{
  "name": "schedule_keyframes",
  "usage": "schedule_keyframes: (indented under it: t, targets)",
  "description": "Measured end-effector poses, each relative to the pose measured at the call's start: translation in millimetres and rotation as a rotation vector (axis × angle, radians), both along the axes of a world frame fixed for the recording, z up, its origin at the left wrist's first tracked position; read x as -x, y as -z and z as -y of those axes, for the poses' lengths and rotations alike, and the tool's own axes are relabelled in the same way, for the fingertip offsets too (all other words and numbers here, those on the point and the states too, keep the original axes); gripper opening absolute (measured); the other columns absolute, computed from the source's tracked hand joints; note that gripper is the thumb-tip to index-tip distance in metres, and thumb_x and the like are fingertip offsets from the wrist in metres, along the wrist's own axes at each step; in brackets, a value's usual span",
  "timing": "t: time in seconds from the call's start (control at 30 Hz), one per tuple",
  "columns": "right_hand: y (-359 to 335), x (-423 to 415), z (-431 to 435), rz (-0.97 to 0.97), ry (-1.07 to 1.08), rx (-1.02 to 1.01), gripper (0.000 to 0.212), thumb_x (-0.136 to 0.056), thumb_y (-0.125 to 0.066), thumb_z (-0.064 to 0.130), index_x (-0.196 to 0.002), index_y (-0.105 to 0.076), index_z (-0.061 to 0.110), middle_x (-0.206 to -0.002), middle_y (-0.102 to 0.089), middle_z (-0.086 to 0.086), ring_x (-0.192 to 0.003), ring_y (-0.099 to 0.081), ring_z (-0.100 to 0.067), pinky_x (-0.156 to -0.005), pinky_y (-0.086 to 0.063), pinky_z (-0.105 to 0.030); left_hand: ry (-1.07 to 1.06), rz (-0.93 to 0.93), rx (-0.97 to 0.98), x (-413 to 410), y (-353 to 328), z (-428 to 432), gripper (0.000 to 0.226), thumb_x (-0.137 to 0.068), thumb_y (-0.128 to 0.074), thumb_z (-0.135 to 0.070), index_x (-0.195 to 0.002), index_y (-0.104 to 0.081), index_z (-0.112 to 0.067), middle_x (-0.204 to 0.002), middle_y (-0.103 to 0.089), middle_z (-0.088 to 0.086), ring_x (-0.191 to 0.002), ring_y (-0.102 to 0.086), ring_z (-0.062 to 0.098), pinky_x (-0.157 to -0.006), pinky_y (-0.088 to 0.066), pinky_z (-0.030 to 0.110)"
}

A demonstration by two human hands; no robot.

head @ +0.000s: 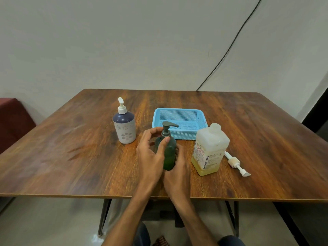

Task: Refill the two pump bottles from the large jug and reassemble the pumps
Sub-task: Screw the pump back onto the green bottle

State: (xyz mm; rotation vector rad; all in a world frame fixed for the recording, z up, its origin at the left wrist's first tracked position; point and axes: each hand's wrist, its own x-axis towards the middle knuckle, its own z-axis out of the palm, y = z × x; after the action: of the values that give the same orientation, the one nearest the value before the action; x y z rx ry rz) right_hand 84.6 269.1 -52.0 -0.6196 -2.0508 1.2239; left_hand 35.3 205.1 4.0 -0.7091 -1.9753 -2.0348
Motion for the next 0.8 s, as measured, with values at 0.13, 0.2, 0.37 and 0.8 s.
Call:
schedule_keyframes:
  t: [0.13,0.2,0.37,0.8]
  targets:
    - [-1,-1,1,0.001,-0.003,-0.008,0.068,-0.084,-0.079,0.026,-0.138,-0.04,0.041,-0.12,-0.061,0.016,-0.111,-0.059,-0.005,-0.086,-0.058,-0.038,0.045,-0.026,0.039,-2,1,5,0.03,-0.104,-0.053,-0.013,-0.132,-0.061,-0.017,-0.127,-0.066,-0.006,-0.12,-0.062,0.01,-0.1,-0.054,0.042]
    - [-2,-2,2,-0.003,-0.011,-0.01,0.069,-0.084,-0.079,0.03,-0.139,-0.039,0.041,-0.123,-0.06,0.016,-0.113,-0.058,-0.004,-0.087,-0.058,-0.037,0.048,0.03,-0.005,-7,-3,2,0.034,-0.103,-0.057,-0.021,-0.137,-0.057,-0.02,-0.13,-0.064,-0.007,-0.121,-0.061,0.006,-0.098,-0.054,0.03]
    - [-5,-5,3,-0.03,-0.033,0.001,0.071,-0.08,-0.073,0.043,-0.142,-0.039,0.036,-0.129,-0.06,0.013,-0.118,-0.06,-0.007,-0.091,-0.058,-0.039,-0.063,0.034,-0.059,-11,-5,-10,0.034,-0.086,-0.078,-0.017,-0.116,-0.061,-0.016,-0.114,-0.067,-0.007,-0.107,-0.064,0.004,-0.089,-0.054,0.02]
    - [-6,-3,4,-0.019,-0.029,0.011,0.07,-0.081,-0.073,0.044,-0.141,-0.038,0.037,-0.13,-0.06,0.015,-0.12,-0.059,-0.006,-0.093,-0.056,-0.04,0.012,0.034,0.062,-4,-6,-8,0.05,-0.082,-0.08,-0.041,-0.122,-0.057,-0.022,-0.119,-0.065,-0.004,-0.112,-0.065,0.01,-0.092,-0.058,0.033]
